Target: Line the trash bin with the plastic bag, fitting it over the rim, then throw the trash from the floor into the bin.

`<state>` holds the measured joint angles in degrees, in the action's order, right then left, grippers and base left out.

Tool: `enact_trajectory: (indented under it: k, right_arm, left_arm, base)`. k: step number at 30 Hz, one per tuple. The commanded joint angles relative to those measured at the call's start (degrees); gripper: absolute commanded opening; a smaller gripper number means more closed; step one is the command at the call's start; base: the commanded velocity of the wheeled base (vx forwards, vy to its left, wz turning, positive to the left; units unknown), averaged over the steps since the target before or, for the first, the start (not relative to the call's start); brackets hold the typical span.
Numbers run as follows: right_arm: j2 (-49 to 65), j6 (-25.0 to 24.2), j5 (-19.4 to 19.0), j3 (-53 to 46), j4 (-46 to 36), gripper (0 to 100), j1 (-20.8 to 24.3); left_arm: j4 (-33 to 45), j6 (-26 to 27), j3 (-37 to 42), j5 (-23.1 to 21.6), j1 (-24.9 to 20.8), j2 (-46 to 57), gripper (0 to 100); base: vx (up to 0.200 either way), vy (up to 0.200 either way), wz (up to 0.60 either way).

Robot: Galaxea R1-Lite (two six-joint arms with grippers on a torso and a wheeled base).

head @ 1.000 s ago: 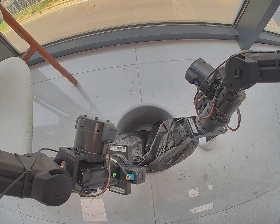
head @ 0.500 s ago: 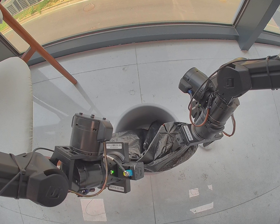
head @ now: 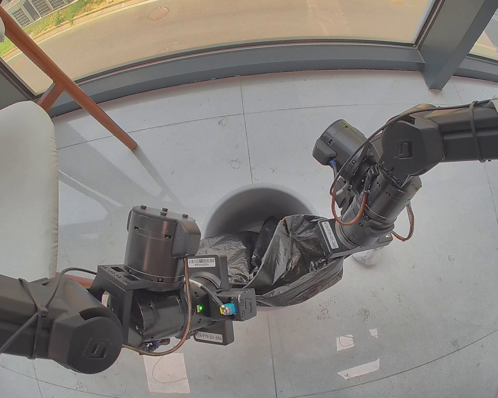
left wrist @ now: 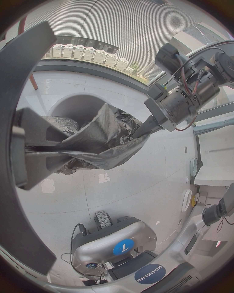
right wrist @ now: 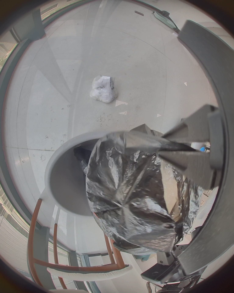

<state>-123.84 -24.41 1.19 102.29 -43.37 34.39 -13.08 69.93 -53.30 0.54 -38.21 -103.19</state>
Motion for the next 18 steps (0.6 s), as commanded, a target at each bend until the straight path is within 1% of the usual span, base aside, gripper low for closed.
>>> enact_trajectory:
  k: [1, 2, 4, 5, 6, 9, 12, 14, 16, 18]
  right_arm:
    - [0.97, 0.32, 0.3, 0.54, 0.31, 0, 1.56]
    - [0.97, 0.41, 0.39, 0.8, 0.92, 0, 1.91]
    - [0.89, 0.32, 0.39, 0.98, 1.27, 0, 2.08]
    - [0.71, 0.41, 0.48, 1.42, 4.61, 0, 3.23]
    - [0.53, 0.59, 0.48, 1.24, 6.81, 0, 3.84]
    - [0.27, 2.87, 0.39, 1.24, 11.56, 0, 4.99]
    - [0.53, 6.39, 0.12, 1.07, 15.34, 0, 4.99]
    - [0.97, 7.88, -0.14, 0.72, 17.8, 0, 4.63]
    - [2.03, 7.97, -0.93, 0.01, 19.56, 0, 4.28]
    - [3.35, 8.15, -3.3, -1.83, 20.79, 0, 3.58]
  left_arm:
    - [0.07, -2.78, 0.3, 0.52, 0.06, 0.45, 0]
    - [0.07, -3.92, 0.3, 1.22, 0.15, 0.8, 0]
    - [0.07, -4.27, 0.3, 1.49, 0.15, 0.98, 0]
    - [0.78, -7.26, 0.39, 4.12, 0.15, 2.47, 0]
    - [1.22, -9.28, 0.39, 5.18, 0.15, 3.09, 0]
    - [3.59, -13.32, -0.49, 5.62, 0.15, 3.35, 0]
    - [4.73, -17.45, -1.28, 5.79, 0.06, 3.35, 0]
    - [5.26, -22.29, -1.46, 5.79, -0.11, 3.35, 0]
    - [6.23, -28.09, -1.72, 5.79, -1.08, 3.17, 0]
    - [7.19, -33.89, -1.81, 6.06, -2.22, 2.82, 0]
  base:
    - [0.0, 0.0, 0.0]
    - [0.0, 0.0, 0.0]
    - [0.0, 0.0, 0.0]
    - [0.0, 0.0, 0.0]
    - [0.0, 0.0, 0.0]
    - [0.0, 0.0, 0.0]
    - [0.0, 0.0, 0.0]
    - [0.0, 0.0, 0.0]
    - [0.0, 0.0, 0.0]
    - [0.0, 0.0, 0.0]
